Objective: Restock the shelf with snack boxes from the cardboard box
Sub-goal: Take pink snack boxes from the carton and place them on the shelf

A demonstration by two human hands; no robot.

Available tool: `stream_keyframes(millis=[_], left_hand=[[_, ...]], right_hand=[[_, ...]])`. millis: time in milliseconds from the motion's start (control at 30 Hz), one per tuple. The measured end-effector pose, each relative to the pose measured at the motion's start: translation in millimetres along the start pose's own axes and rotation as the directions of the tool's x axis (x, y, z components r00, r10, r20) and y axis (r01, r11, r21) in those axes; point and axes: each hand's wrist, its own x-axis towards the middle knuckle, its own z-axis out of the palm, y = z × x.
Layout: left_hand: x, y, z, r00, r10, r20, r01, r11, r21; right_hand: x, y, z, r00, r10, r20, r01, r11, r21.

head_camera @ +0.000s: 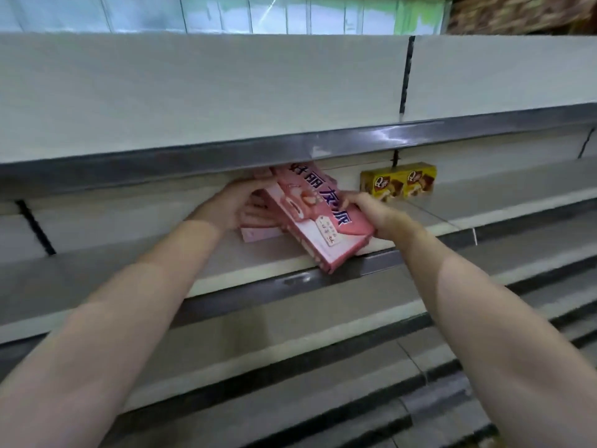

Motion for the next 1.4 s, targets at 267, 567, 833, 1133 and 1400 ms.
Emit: stream_keyframes(millis=[267,567,833,1133,1400], left_hand=[[-13.5,-9.2,-34.9,0.999,0.018,-0.039,-0.018,1.0,0.008],[-42.1,-50.5,-52.9,0.995,0.061,-0.082,-0.039,0.969,0.242],[-44.2,-75.2,-30.3,0.954,0.105,-0.282,0.021,0.912,0.41],[-31.7,-72.2,-19.9,0.941,0.171,-0.292,0.002,0.86,0.51],[-17.1,-70.7,0.7,0.898,0.188,-0.397,0.089,0.807,0.584]], right_hand=[[16.2,-31.6,7.8,0.992,-0.103,-0.073,0.065,0.91,-0.409],[17.8,-70.2,31.2,0.976,-0.194,0.1,0.195,0.567,-0.801],[23.8,-34.7,42.7,0.902,-0.416,0.115,0.235,0.251,-0.939],[35.7,-17.9,26.8,0.953,-0.271,0.134,0.157,0.067,-0.985],[52.2,-6.9,27.5,0.906,-0.401,0.134,0.151,0.012,-0.988]])
